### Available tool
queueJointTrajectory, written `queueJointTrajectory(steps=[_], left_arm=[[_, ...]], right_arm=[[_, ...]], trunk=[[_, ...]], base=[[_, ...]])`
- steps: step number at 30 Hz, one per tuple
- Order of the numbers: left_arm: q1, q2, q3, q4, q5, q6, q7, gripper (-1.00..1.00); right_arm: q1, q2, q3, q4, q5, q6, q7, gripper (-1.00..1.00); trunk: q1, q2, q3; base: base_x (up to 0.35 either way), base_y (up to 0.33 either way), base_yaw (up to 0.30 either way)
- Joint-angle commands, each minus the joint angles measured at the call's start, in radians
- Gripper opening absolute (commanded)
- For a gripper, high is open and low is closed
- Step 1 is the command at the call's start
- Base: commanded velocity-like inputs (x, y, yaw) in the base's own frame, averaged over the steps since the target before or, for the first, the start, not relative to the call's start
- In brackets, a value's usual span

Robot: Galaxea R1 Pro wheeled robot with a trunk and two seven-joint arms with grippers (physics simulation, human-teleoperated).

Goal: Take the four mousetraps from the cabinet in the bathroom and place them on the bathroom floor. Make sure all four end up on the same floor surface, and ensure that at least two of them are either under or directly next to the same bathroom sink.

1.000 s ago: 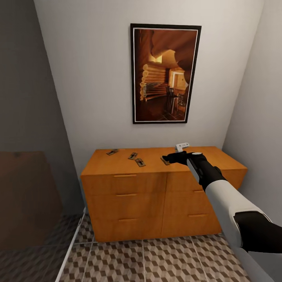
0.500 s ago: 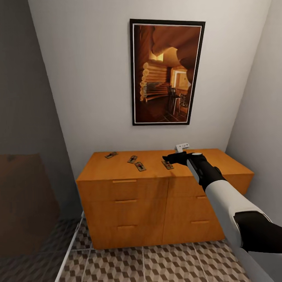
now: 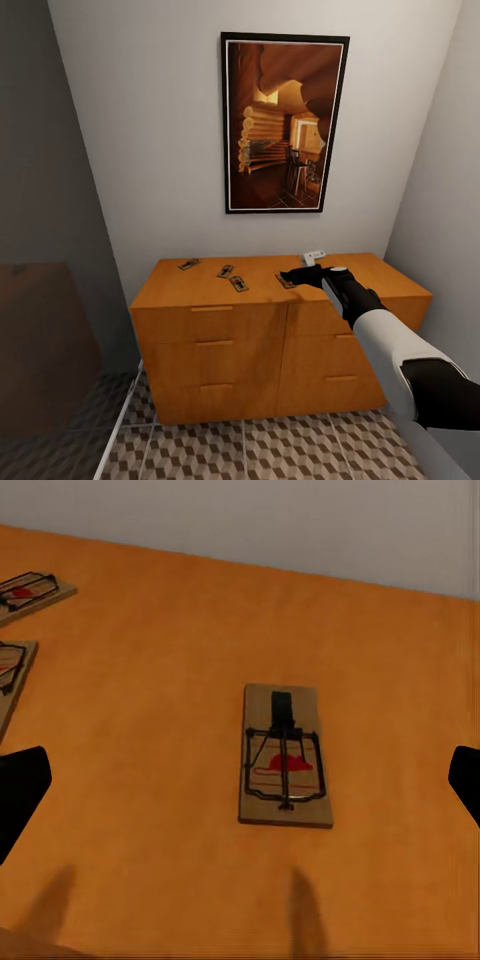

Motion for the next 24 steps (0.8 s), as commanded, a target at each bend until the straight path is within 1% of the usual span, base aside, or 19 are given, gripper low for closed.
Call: queueJointTrajectory(steps=[1,6,9,19,24], left_arm=[[-0.001,0.0,-0.008,0.001,0.0,-0.003,0.007,1.0],[-0.001,0.0,-0.008,0.001,0.0,-0.003,0.007,1.0],[-0.001,0.0,-0.008,0.001,0.0,-0.002,0.007,1.0],[-0.001,0.0,-0.008,0.001,0.0,-0.003,0.007,1.0],[0.0,0.0,-0.008,0.001,0.0,-0.003,0.007,1.0]], right_arm=[[0.0,-0.002,0.003,0.006,0.006,-0.003,0.004,1.0],[0.0,-0.01,0.002,0.051,0.005,-0.049,0.005,1.0],[0.0,-0.014,0.002,0.06,0.005,-0.063,0.006,1.0],[0.0,-0.025,0.002,0.069,0.003,-0.077,0.008,1.0],[0.0,-0.027,0.002,0.07,0.003,-0.078,0.032,1.0]], trunk=[[0.0,-0.001,-0.001],[0.0,-0.001,-0.001],[0.0,-0.001,-0.001],[0.0,-0.001,-0.001],[0.0,-0.001,-0.001]], base=[[0.0,0.0,0.0],[0.0,0.0,0.0],[0.0,0.0,0.0],[0.0,0.0,0.0],[0.0,0.0,0.0]])
